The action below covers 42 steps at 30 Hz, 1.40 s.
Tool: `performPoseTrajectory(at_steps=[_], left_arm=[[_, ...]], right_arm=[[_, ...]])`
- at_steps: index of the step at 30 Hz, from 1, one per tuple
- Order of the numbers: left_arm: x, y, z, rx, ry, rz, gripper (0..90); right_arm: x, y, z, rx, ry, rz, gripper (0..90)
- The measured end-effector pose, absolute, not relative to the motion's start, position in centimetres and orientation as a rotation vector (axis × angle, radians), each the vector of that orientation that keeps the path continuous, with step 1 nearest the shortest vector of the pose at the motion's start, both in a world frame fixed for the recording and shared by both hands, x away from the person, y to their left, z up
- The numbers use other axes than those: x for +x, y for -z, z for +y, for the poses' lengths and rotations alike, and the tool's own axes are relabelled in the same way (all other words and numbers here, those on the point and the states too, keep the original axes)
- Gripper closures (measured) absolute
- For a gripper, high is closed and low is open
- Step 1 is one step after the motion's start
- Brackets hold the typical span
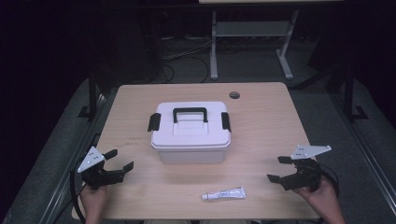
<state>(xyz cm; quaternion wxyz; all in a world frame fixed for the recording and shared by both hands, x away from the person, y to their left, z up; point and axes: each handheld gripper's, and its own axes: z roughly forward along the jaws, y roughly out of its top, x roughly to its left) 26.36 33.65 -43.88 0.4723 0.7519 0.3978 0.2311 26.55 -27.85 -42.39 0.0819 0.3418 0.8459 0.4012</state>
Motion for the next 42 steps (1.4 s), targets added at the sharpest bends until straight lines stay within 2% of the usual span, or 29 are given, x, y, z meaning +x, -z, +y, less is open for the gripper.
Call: performPoseTrajectory(at_steps=[42], left_arm=[[26.4, 43.7, 33.7, 1.834, -0.572, 0.971, 14.1]], right_arm=[[32.0, 36.2, -24.0, 0.830, -1.056, 2.720, 15.4]])
